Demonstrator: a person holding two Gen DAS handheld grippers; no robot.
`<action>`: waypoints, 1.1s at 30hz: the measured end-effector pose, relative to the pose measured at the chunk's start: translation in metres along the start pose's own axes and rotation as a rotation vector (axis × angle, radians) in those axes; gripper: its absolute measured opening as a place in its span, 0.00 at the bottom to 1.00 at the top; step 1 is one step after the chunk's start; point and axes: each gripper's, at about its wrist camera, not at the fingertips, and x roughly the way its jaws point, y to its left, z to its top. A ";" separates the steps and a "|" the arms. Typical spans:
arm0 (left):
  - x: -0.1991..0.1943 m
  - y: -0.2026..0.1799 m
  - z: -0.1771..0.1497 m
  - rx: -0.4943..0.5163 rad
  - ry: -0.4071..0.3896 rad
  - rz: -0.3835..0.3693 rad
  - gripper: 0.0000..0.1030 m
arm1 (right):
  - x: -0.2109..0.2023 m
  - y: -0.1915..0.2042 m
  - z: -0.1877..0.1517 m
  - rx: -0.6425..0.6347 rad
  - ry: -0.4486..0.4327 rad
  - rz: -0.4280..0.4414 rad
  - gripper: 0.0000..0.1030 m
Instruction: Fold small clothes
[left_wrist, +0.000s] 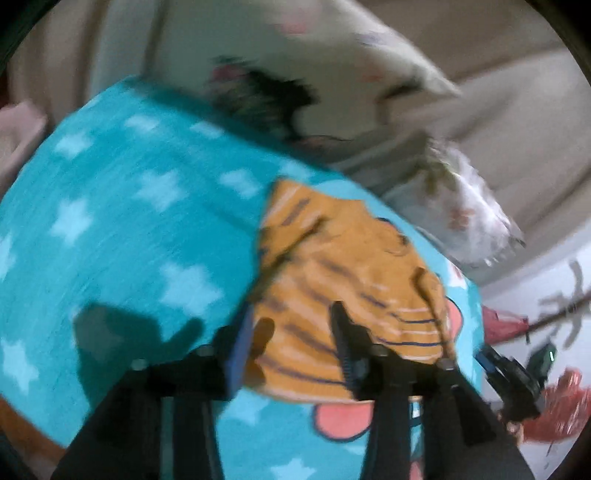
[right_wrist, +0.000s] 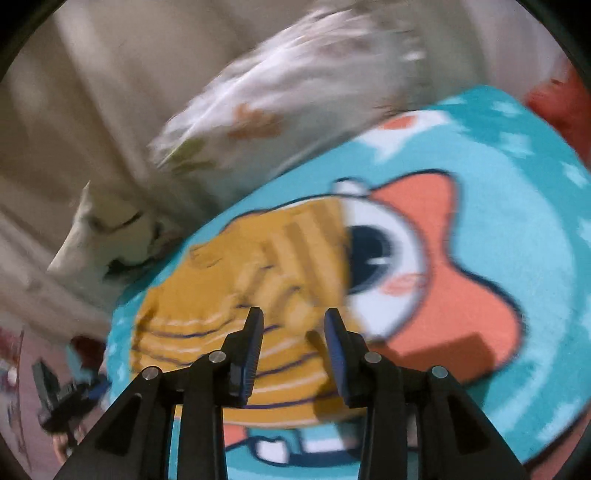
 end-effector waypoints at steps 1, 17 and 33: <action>0.008 -0.011 0.004 0.035 0.012 -0.005 0.52 | 0.012 0.011 0.000 -0.026 0.034 0.030 0.37; 0.130 0.007 0.070 -0.066 0.163 -0.040 0.52 | 0.132 -0.027 0.062 0.142 0.142 0.032 0.35; 0.075 0.038 0.078 -0.165 0.060 0.132 0.57 | 0.091 -0.052 0.086 0.258 0.049 0.051 0.39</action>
